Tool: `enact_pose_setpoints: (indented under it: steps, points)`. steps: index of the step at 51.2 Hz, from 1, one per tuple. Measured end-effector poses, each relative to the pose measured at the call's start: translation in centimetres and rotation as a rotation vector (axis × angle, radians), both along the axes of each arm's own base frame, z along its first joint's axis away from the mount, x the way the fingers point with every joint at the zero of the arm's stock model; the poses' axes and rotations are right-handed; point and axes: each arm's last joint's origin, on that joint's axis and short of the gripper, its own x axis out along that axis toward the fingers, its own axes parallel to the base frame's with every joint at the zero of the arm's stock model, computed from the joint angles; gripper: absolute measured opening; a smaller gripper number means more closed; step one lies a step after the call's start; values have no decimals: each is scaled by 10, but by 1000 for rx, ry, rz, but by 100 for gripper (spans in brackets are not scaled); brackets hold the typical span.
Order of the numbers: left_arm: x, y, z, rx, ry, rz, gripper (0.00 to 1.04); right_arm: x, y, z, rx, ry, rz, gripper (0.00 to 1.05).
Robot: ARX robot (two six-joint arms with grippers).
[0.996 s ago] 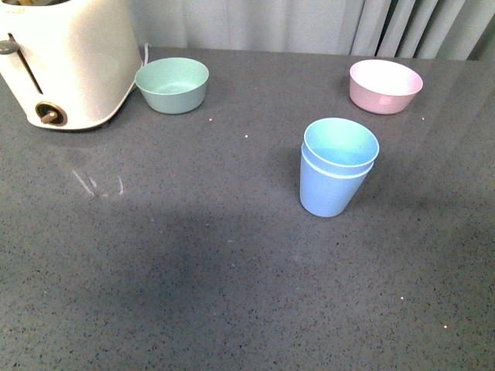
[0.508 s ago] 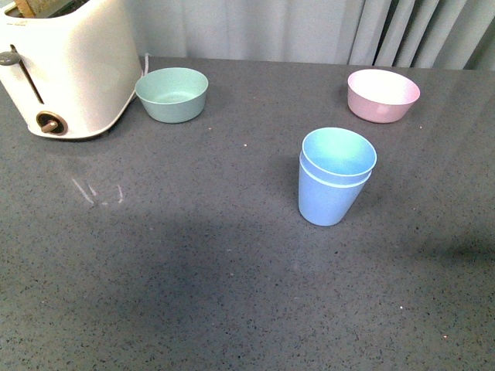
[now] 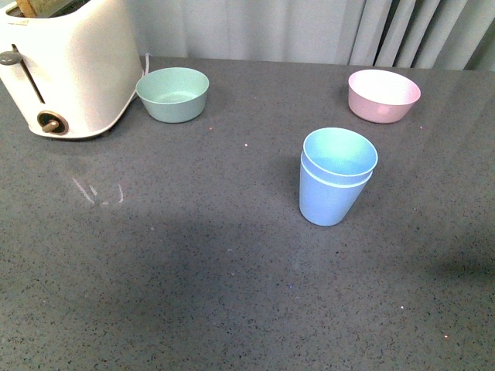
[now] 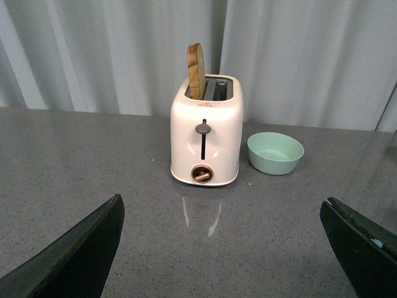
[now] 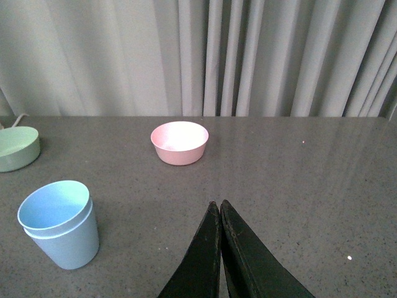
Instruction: Stack blue cups with both arms
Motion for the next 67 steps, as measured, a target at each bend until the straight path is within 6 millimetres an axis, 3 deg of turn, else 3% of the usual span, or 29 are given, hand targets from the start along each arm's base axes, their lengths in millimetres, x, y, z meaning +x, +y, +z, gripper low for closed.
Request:
enact_pose_setpoints:
  steps: [56, 67]
  points:
    - [0, 0, 0, 0, 0, 0, 96, -30, 0, -2, 0, 1, -1, 2]
    - [0, 0, 0, 0, 0, 0, 96, -30, 0, -2, 0, -1, -1, 37]
